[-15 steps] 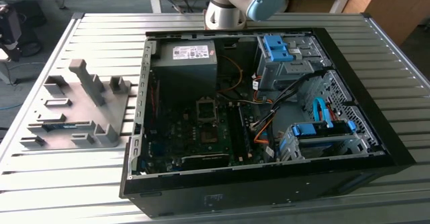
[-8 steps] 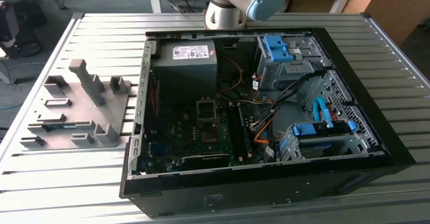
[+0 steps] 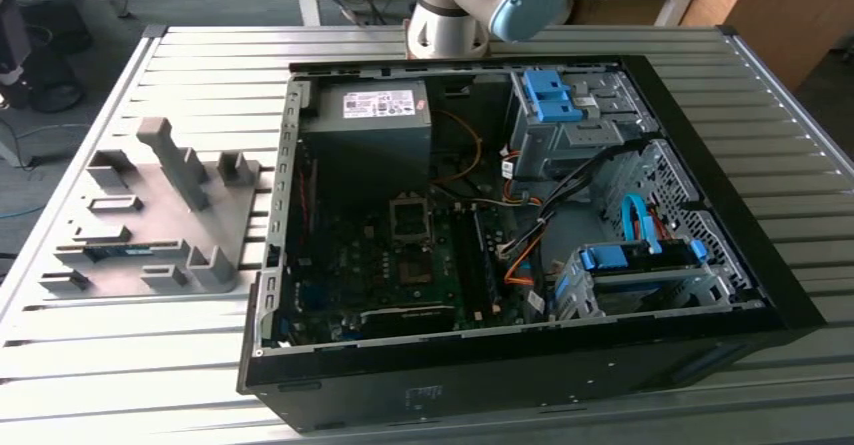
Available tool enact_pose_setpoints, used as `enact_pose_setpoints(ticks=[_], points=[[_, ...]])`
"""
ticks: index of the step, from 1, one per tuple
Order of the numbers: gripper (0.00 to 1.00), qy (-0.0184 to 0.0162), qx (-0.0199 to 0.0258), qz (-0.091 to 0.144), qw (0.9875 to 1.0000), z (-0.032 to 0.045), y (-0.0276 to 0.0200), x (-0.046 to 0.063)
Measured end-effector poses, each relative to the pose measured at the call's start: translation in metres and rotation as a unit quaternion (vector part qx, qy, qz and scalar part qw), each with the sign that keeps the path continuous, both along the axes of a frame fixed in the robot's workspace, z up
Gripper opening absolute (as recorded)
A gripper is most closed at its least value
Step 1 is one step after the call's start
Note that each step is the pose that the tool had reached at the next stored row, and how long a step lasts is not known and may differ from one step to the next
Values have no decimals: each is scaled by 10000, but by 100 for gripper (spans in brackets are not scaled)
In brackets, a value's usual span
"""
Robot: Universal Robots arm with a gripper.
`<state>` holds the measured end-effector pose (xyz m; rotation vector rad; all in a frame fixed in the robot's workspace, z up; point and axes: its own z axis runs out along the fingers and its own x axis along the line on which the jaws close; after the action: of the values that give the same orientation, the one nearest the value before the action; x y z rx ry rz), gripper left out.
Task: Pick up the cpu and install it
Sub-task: 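Pick up the cpu and move it towards the insertion slot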
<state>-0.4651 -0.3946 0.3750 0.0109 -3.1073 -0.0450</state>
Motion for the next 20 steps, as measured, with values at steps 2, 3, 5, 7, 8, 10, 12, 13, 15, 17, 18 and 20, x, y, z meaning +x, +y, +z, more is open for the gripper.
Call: enact_pose_setpoints(ticks=[2,3,5,7,8,10,12,13,15,17,18,20], points=[[47,0,0,0,10000,32,0,0],[47,1,0,0,10000,49,0,0],[47,-1,0,0,10000,66,0,0],[47,1,0,0,10000,94,0,0],[47,1,0,0,10000,112,0,0],[47,0,0,0,10000,157,0,0],[47,1,0,0,10000,194,0,0],[47,0,0,0,10000,194,0,0],[47,-1,1,0,10000,195,0,0],[47,0,0,0,10000,198,0,0],[47,0,0,0,10000,199,0,0],[47,0,0,0,10000,200,0,2]])
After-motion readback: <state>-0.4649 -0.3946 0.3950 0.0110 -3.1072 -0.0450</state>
